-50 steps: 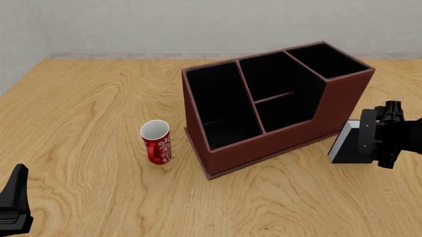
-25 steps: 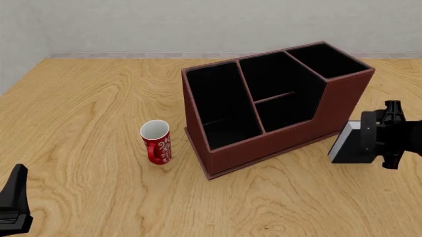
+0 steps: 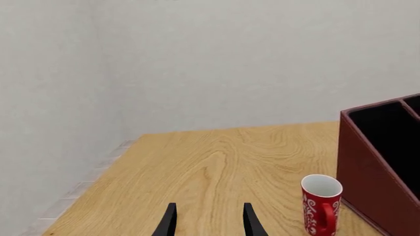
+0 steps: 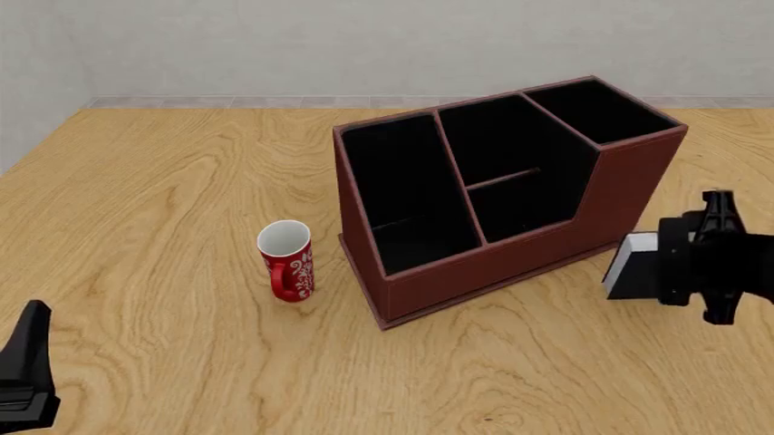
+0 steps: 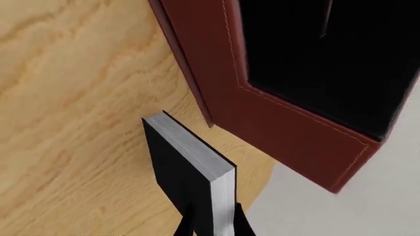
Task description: Pick up the book and place it in the left compartment of the caddy.
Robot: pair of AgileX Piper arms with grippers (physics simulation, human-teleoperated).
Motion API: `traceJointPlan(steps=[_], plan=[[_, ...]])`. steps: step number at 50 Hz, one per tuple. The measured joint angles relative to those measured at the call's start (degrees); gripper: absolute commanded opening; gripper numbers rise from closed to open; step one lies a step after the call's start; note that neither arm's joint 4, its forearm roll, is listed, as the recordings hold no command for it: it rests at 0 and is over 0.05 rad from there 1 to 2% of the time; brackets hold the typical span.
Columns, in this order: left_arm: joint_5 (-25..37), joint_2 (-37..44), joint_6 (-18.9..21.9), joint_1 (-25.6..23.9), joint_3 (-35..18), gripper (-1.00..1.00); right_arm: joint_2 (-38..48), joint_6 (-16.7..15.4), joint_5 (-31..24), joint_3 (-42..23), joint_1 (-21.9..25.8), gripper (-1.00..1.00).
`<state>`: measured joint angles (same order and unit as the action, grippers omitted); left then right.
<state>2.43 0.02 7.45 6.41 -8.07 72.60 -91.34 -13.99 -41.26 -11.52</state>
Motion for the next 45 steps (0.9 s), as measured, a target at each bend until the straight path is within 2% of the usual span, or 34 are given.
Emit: traceJointPlan(steps=[21,45], plan=[[-0.01,-0.01,-0.22,-0.42,-0.55,1.0,-5.85,1.11,0.06,4.54,1.56,-1.0],[-0.19,0.08,-0.45,-2.5,-1.25,1.0,-14.89,0.29,-8.87,8.03,0.19,-1.0]])
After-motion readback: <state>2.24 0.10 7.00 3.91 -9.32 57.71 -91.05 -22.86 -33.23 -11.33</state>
